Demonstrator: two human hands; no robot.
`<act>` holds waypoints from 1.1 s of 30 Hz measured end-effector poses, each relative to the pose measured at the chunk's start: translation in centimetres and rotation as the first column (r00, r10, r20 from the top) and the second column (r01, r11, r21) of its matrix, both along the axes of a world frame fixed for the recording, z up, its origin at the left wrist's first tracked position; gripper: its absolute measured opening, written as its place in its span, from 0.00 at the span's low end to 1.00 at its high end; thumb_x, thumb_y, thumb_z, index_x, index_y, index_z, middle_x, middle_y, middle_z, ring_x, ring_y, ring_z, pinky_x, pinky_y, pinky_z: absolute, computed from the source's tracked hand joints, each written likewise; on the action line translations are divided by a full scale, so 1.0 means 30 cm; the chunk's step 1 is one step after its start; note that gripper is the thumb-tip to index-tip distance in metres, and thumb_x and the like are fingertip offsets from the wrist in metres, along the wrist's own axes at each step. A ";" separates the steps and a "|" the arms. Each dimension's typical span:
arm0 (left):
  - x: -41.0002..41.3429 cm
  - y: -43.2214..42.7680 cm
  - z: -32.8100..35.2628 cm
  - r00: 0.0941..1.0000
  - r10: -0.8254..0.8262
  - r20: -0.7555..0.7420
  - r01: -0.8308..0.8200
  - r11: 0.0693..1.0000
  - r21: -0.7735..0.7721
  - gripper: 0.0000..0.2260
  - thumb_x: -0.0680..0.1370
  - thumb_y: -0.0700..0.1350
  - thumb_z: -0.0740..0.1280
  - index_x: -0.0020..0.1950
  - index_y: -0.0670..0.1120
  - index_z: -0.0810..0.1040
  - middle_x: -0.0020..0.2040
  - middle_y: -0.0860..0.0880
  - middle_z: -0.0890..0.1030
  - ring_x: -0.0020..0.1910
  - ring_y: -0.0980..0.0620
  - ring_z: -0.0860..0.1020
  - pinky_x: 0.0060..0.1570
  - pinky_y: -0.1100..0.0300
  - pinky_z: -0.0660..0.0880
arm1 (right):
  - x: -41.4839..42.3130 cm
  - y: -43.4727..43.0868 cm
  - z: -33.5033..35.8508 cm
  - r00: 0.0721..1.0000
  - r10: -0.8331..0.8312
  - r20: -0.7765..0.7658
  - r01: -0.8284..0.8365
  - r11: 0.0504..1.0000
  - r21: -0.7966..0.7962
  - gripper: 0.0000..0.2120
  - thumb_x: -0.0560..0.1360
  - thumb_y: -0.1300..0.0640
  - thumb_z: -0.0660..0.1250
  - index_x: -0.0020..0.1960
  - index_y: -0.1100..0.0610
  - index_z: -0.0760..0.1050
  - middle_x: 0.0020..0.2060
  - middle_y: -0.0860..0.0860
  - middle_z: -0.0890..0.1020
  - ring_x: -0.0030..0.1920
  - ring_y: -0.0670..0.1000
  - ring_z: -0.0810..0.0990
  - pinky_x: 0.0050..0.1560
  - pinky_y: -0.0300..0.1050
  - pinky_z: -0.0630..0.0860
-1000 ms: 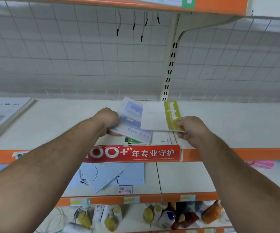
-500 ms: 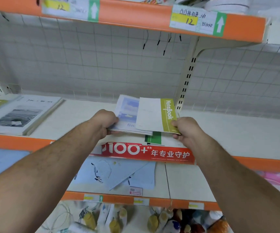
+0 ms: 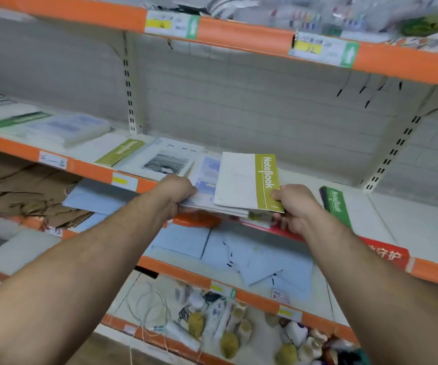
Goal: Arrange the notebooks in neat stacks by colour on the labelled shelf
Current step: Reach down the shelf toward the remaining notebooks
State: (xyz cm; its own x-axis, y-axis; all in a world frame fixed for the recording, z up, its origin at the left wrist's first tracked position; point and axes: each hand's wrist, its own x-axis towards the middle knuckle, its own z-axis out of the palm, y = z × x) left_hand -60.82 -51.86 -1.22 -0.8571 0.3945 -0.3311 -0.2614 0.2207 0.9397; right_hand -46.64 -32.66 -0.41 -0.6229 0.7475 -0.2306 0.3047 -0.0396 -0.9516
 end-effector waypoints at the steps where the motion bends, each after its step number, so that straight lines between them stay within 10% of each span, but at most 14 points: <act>1: -0.021 -0.069 -0.002 1.000 0.019 -0.007 -0.019 1.000 0.001 0.03 0.81 0.34 0.63 0.49 0.39 0.73 0.49 0.40 0.78 0.39 0.45 0.79 0.32 0.47 0.80 | -0.035 -0.063 -0.003 1.000 0.031 0.005 -0.030 1.000 -0.007 0.04 0.80 0.64 0.64 0.48 0.58 0.76 0.39 0.54 0.80 0.31 0.50 0.76 0.18 0.35 0.67; 33: -0.685 -1.500 -0.041 0.741 0.672 0.017 -0.672 0.741 -0.013 0.02 0.81 0.36 0.63 0.50 0.38 0.75 0.44 0.42 0.81 0.35 0.46 0.81 0.24 0.59 0.77 | -1.227 -1.360 -0.050 0.731 0.683 -0.002 -0.682 0.731 -0.022 0.06 0.78 0.64 0.65 0.54 0.61 0.78 0.40 0.55 0.83 0.30 0.52 0.78 0.23 0.40 0.70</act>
State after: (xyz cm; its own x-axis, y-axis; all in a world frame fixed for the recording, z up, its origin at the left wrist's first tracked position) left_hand -81.38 -96.85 -2.46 -0.8928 -0.2829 -0.3505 -0.3616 -0.0138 0.9322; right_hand -83.45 -73.46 -1.91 -0.9622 0.1169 -0.2461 0.2630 0.1626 -0.9510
